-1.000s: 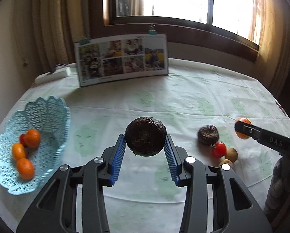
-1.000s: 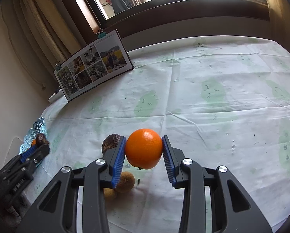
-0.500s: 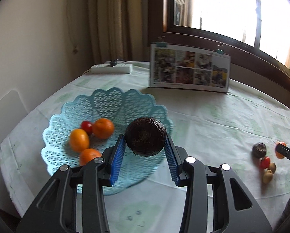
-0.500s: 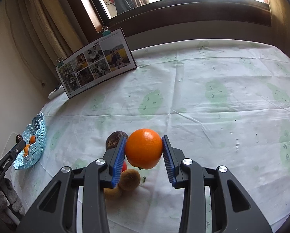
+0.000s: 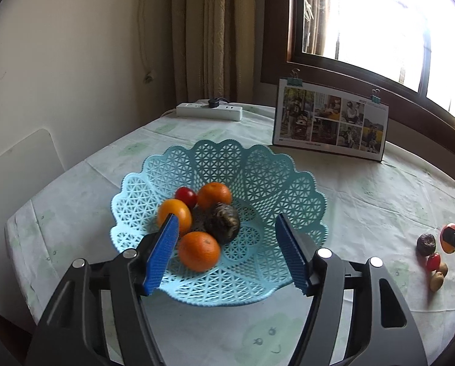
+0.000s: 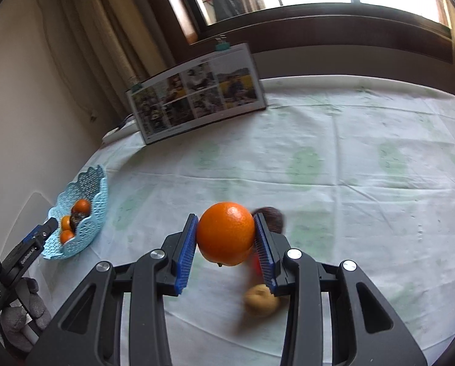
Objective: Organize fruits
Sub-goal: 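Lower the held orange into the basket and open the right tool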
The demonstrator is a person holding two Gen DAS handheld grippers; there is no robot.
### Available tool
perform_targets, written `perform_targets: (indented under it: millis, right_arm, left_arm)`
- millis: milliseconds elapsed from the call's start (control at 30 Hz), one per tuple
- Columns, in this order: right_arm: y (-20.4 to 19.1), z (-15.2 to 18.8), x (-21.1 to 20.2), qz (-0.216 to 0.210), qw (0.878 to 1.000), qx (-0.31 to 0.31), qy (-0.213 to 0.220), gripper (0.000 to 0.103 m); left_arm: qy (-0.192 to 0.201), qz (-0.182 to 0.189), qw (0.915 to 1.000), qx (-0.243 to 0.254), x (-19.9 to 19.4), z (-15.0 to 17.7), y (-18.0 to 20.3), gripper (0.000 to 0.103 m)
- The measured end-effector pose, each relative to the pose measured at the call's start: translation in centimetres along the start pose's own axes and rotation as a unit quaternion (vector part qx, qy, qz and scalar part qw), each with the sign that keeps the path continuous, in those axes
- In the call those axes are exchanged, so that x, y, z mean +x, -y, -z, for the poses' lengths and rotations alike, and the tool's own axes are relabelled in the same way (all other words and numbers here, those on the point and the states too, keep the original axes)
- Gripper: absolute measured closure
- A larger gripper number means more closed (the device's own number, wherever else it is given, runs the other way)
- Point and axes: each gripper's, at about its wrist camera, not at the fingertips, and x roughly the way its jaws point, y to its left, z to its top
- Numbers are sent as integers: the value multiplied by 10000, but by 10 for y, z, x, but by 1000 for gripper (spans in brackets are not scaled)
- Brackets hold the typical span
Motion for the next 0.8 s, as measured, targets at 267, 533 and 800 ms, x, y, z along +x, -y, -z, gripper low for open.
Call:
perform_targets:
  millis: [267, 533, 800]
  right_arm:
    - [-82, -7, 17, -657, 9956, -662, -108, 65]
    - [-157, -5, 40, -1169, 9850, -1228, -318, 65]
    - [-194, 3, 63, -1311, 9784, -1498, -554, 65]
  left_arm:
    - [94, -196, 9996, -201, -6, 5, -33, 27]
    - [84, -281, 9990, -339, -4, 10, -55, 27]
    - [69, -248, 9982, -546, 1, 13, -68, 24]
